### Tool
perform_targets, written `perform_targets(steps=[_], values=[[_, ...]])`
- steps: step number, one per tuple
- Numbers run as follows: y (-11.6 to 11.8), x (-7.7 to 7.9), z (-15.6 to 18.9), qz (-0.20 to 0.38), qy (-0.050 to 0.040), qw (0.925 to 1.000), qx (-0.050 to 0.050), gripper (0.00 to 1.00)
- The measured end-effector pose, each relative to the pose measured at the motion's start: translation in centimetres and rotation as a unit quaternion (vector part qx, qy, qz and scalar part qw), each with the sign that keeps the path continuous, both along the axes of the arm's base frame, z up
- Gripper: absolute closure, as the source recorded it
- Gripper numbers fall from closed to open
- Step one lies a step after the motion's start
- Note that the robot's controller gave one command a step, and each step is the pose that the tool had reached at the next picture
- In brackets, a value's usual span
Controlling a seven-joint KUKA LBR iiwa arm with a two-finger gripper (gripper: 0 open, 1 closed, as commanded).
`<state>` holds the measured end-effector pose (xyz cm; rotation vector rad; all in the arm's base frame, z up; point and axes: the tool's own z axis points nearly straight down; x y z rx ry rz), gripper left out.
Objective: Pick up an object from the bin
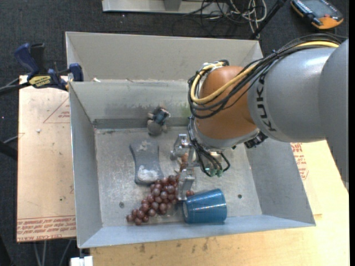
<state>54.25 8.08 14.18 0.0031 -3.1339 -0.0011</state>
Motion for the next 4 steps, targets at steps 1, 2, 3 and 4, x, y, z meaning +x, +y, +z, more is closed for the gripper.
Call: perform_targets(steps=[1, 2, 3, 4], values=[[0.0, 0.2, 0.4, -0.001, -0.0037, 1.0, 0.0, 0.0], [0.4, 0.7, -1.2, 0.074, -0.0067, 0.9972, 0.0, 0.0], [1.2, 0.5, -6.3, 0.295, -0.016, 0.9554, 0.0, 1.0], [1.2, 0.5, -6.3, 0.295, -0.016, 0.9554, 0.0, 1.0]])
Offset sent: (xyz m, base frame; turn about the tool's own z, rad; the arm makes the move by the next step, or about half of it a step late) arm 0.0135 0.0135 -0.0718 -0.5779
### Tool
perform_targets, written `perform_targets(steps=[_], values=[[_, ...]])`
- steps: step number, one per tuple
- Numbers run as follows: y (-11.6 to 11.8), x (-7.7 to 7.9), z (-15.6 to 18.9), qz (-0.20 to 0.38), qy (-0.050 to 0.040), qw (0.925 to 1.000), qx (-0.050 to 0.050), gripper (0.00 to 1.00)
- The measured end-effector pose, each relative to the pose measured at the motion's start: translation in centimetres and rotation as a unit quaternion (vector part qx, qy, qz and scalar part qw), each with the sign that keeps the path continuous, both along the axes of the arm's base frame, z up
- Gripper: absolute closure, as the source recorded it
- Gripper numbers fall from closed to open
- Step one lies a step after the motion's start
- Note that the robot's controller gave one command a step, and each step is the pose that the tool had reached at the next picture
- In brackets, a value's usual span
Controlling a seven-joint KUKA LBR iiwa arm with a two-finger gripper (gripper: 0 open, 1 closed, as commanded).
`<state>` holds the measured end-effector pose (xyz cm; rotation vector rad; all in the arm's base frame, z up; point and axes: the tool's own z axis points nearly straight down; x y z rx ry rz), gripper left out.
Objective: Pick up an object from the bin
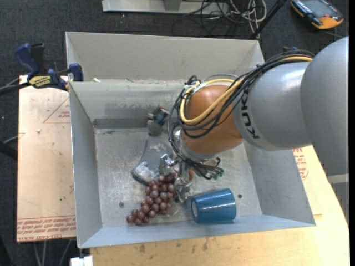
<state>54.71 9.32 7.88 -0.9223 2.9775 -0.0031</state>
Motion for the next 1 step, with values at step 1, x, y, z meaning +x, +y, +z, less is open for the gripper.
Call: perform_targets(steps=[1], values=[[1.26, 0.62, 13.16, -0.008, 0.01, 0.9999, -0.002, 1.0]])
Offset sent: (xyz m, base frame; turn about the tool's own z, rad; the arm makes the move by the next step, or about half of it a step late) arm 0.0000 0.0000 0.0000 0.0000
